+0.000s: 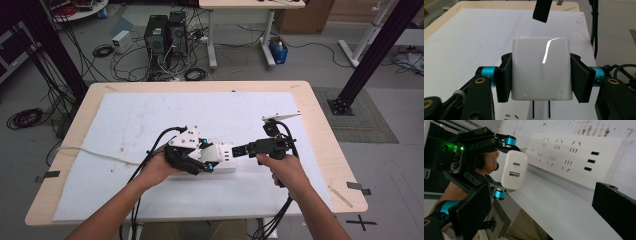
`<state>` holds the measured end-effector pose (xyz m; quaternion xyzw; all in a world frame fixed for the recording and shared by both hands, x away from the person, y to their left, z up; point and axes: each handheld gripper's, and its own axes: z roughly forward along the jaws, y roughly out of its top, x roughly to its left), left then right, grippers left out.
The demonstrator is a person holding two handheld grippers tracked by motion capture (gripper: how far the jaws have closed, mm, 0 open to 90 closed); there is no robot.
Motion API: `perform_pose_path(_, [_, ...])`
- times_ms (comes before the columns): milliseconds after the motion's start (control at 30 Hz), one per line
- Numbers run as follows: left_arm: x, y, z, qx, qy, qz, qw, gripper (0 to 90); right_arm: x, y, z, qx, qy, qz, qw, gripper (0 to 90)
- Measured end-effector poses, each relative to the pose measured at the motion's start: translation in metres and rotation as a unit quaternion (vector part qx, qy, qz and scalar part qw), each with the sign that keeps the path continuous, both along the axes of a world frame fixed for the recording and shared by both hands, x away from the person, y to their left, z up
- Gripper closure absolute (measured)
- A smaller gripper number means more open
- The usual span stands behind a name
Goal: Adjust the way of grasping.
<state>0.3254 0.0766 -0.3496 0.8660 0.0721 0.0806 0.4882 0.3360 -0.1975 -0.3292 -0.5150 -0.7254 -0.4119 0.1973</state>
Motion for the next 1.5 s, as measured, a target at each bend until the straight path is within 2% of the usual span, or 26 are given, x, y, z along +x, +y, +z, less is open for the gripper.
perform_pose_path(400, [0.001,-0.014,-0.004,-0.004,-0.005,-0.011,0.9999,42.6,0.005,0.018,-0.002,0.002,0.018,0.012,0.9997,3.9])
perform_pose_path(433, [0.001,-0.016,-0.003,-0.005,-0.007,-0.017,0.9998,42.7,0.008,0.024,-0.004,-0.005,0.025,0.020,0.9995,4.8])
perform_pose_path(667, [0.002,-0.020,-0.005,-0.005,-0.009,-0.023,0.9997,42.6,0.011,0.028,-0.007,-0.006,0.037,0.021,0.9991,8.3])
perform_pose_path(700, [0.002,-0.020,-0.005,-0.006,-0.008,-0.022,0.9997,42.6,0.011,0.027,-0.008,-0.006,0.040,0.022,0.9989,13.5])
perform_pose_path(733, [0.002,-0.020,-0.005,-0.005,-0.010,-0.022,0.9997,42.7,0.011,0.026,-0.009,0.003,0.041,0.022,0.9989,17.1])
perform_pose_path(800, [0.002,-0.021,-0.005,-0.006,-0.010,-0.022,0.9997,42.6,0.012,0.026,-0.011,0.001,0.048,0.024,0.9985,17.4])
perform_pose_path(833, [0.002,-0.022,-0.005,-0.007,-0.009,-0.023,0.9997,42.6,0.012,0.027,-0.013,0.004,0.051,0.026,0.9984,23.3])
perform_pose_path(967, [0.001,-0.022,-0.005,-0.003,-0.013,-0.025,0.9996,42.7,0.014,0.028,-0.015,0.012,0.056,0.029,0.9980,28.9])
perform_pose_path(1000, [0.001,-0.022,-0.005,-0.003,-0.015,-0.025,0.9996,42.6,0.015,0.029,-0.016,0.018,0.058,0.033,0.9976,35.0])
perform_pose_path(1100, [0.001,-0.022,-0.005,-0.003,-0.015,-0.025,0.9996,42.6,0.015,0.030,-0.017,0.018,0.062,0.032,0.9974,37.4])
perform_pose_path(1500, [-0.002,-0.025,-0.006,0.002,-0.032,-0.028,0.9991,42.6,0.016,0.027,-0.025,0.055,0.083,0.040,0.9942,56.2])
